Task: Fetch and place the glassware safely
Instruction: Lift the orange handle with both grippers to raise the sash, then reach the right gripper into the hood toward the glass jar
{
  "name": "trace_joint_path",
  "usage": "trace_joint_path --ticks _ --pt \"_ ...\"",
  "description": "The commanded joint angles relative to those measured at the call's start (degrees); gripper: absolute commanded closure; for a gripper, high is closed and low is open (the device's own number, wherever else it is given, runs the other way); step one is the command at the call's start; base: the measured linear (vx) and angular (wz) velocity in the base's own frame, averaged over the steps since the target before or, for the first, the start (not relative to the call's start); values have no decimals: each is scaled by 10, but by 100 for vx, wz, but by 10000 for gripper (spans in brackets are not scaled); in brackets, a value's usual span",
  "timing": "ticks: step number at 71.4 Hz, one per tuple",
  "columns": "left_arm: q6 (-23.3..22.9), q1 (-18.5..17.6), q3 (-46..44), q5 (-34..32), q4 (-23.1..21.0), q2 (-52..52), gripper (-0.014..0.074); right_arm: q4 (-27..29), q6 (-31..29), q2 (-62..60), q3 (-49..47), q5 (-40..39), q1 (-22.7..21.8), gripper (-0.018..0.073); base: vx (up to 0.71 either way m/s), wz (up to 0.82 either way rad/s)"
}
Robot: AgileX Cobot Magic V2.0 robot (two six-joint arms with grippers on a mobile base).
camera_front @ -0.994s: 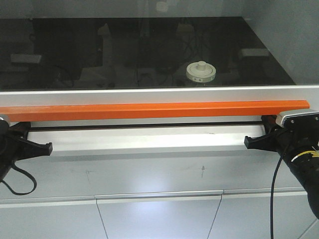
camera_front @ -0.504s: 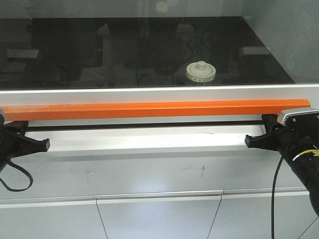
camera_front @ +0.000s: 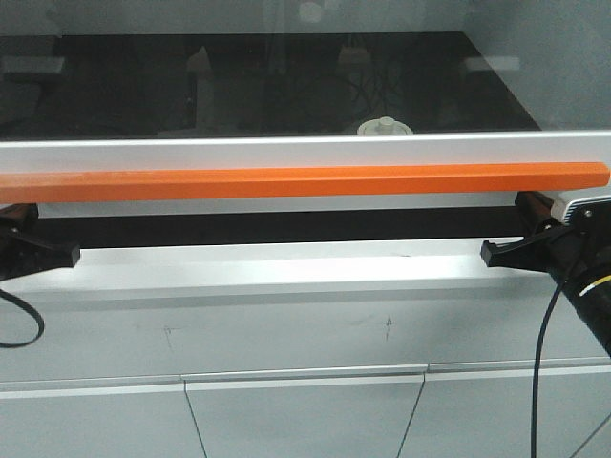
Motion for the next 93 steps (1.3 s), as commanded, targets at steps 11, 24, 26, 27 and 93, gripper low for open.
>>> trace_joint_path --ticks 11,24,26,27,93 --pt "-1 -2 -114 -71 10 -68 603 -1 6 -77 -44 -42 -1 560 0 0" --pt "-1 -2 -170 -18 10 -92 603 -13 23 -111 -97 41 -1 560 0 0" --pt "-1 -2 -177 -12 10 -94 603 -14 24 -116 -106 47 -1 560 0 0" --pt "-1 -2 -181 -8 10 -96 603 -15 24 -119 -110 52 -1 560 0 0" --pt "1 -2 -315 157 10 -178 603 -30 54 -205 -271 279 -1 560 0 0"
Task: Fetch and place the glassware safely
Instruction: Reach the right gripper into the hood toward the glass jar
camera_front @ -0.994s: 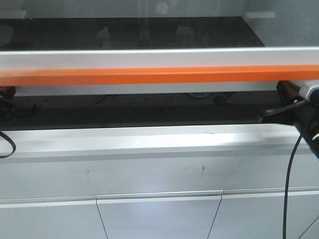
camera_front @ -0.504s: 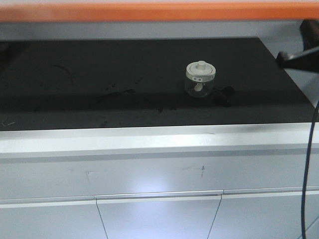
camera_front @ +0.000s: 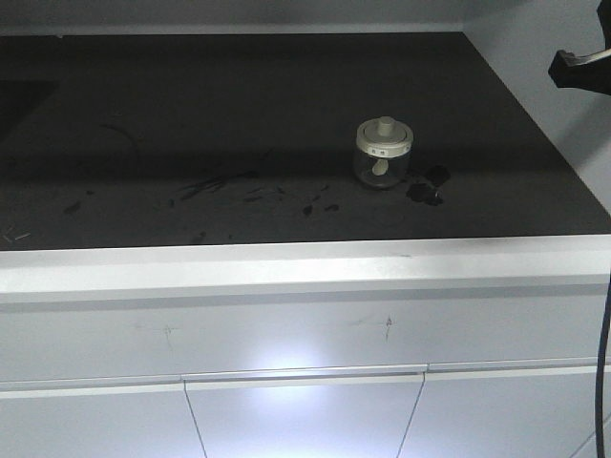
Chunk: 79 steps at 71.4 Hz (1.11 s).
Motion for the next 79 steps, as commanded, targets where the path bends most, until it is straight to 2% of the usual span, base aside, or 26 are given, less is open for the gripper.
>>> trace_joint_path --ticks 1,11,20,34,51,63,79 --pt "1 -2 -18 -10 0 -9 603 -2 2 -23 -17 -33 -1 560 0 0" --pt "1 -2 -18 22 0 -9 603 -1 3 -46 -17 -1 -1 560 0 0" --pt "2 -2 -17 68 0 -28 603 -1 10 -76 -17 67 -1 560 0 0" --pt "31 -2 -10 130 0 -84 603 0 51 -119 -14 136 -1 560 0 0" --pt "35 -2 96 139 0 -199 603 0 52 -170 71 81 -1 560 0 0" --pt "35 -2 189 165 0 -285 603 0 51 -193 124 80 -1 560 0 0" --pt "35 -2 300 225 0 -413 603 -1 51 -205 138 83 0 560 0 0"
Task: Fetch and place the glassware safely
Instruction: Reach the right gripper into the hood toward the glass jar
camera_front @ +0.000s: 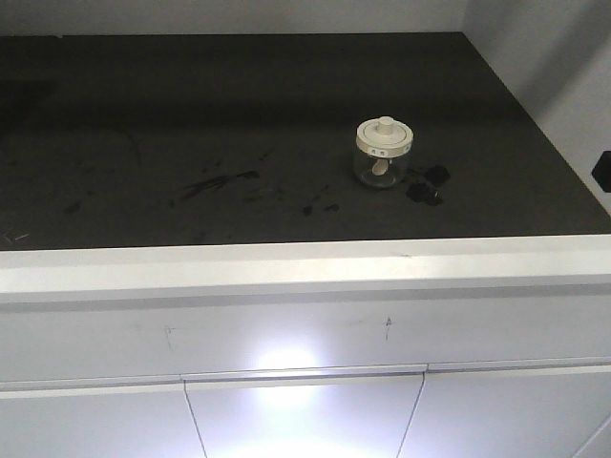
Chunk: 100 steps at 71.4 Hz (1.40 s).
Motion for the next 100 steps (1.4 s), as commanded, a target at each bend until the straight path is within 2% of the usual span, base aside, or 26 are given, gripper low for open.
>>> trace_joint_path --ticks 1,29,66,80,92,100 --pt "0 -2 27 -11 -2 -47 603 -1 -1 -8 -16 -45 0 560 0 0" --pt "0 -2 110 103 -6 -215 603 -1 -1 -8 -16 -50 0 560 0 0" --pt "0 -2 118 105 -5 -226 603 -1 -1 -7 -16 -49 0 560 0 0" --pt "0 -2 118 105 -5 -226 603 -3 -1 32 -17 -107 0 558 0 0" --pt "0 -2 118 105 -5 -226 603 -15 -1 85 -37 -134 35 508 0 0" --pt "0 -2 118 105 -5 -226 603 -41 -1 137 -74 -133 73 396 0 0"
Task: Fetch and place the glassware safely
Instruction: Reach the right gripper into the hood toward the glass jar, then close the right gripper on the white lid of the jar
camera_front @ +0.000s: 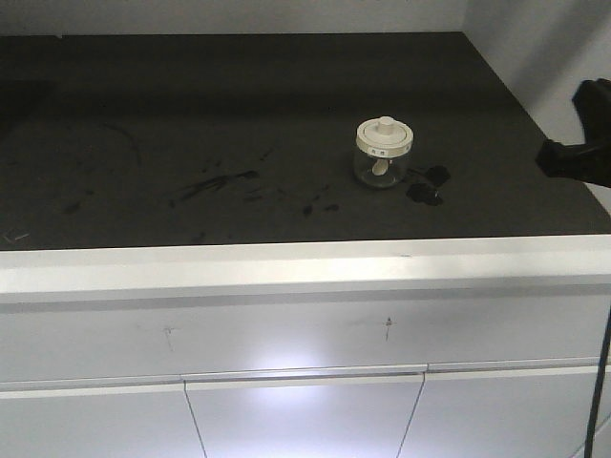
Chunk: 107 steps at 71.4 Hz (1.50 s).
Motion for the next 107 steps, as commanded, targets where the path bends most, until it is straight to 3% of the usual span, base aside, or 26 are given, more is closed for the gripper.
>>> trace_joint_path --ticks 1,13,20,67,107 --pt "0 -2 -15 -37 -5 7 603 -25 -2 32 -48 -48 28 379 0 0" --pt "0 -2 -15 -37 -5 7 603 -26 -2 122 -120 -49 66 170 0 0" --pt "0 -2 -15 -37 -5 7 603 -26 -4 172 -166 -49 71 122 0 0" --pt "0 -2 -15 -37 -5 7 603 -26 -4 493 -447 -50 71 122 0 0" --pt "0 -2 -15 -37 -5 7 603 -39 -5 569 -472 -66 71 124 0 0"
